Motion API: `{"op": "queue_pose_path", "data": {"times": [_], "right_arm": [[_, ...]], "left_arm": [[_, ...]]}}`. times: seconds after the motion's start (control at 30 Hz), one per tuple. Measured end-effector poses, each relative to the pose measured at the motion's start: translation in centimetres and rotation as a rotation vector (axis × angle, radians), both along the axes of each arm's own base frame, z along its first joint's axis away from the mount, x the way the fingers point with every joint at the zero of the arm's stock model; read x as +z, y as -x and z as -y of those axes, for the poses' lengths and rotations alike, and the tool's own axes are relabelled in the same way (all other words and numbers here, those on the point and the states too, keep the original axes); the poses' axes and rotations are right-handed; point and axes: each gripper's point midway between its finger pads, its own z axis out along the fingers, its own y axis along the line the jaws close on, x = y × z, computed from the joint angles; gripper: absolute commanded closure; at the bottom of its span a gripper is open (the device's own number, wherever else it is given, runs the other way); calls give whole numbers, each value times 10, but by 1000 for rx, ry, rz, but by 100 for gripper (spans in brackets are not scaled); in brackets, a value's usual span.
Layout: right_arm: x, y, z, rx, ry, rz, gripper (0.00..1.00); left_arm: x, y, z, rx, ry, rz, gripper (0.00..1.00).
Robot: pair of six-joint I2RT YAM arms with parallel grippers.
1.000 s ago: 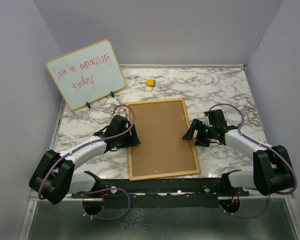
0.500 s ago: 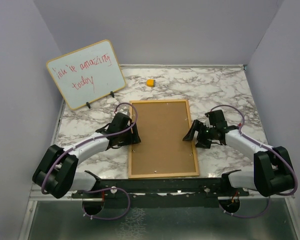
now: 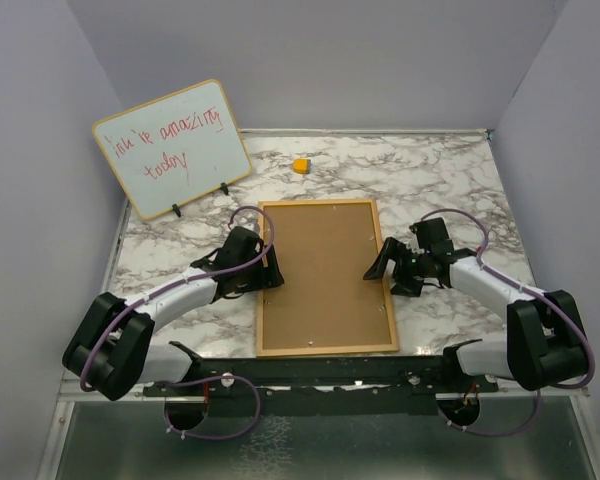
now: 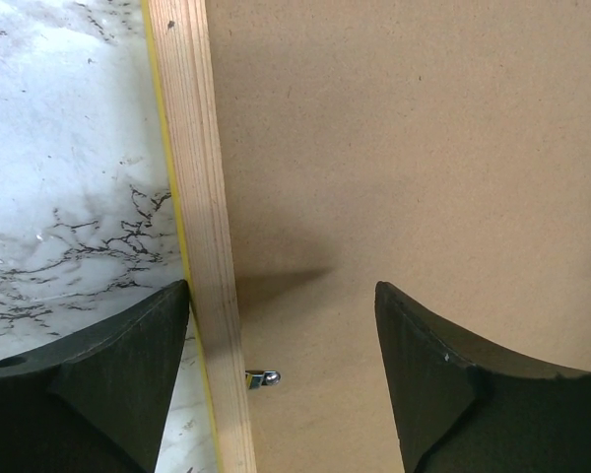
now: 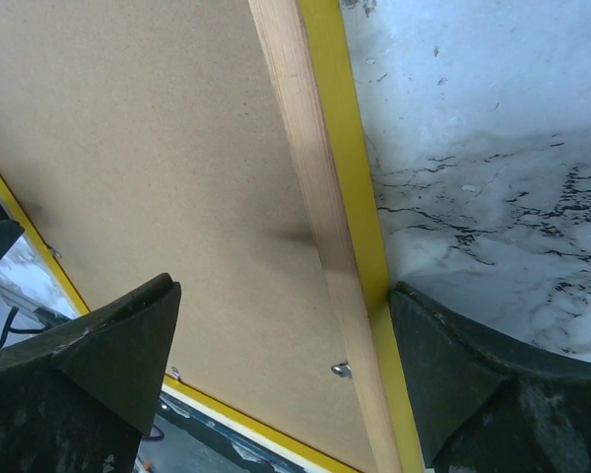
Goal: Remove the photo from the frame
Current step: Adjust the photo frame at the center of the board.
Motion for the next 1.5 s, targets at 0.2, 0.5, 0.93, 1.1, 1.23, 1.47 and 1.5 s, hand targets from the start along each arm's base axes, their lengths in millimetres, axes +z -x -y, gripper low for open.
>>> {"op": "queue_pose_path", "data": {"times": [0.2,0.5,0.93,1.1,1.23,1.47,1.5], "right_arm": [[1,3,0,4,17,0,3],[1,5,0,3,20,-7,2],[2,4,-8,26,-19,-38,2],[2,3,-6,20,-11,-40,0],[2,1,-1,-5,28,-39,0],[27,-19,25,-107,169,49,0],[34,-23,29,-128,190,72,0]], "left_arm": [[1,5,-2,5,-12,-9,19],[0,7,-5,9,-28,-14,21],[-1,8,-5,6,-27,-20,27],[-1,8,-5,7,-28,-21,22],[0,7,-5,11,-29,-22,7],[3,10,-24,51,-122,-30,1],[6,9,-27,61,-134,-23,1]]}}
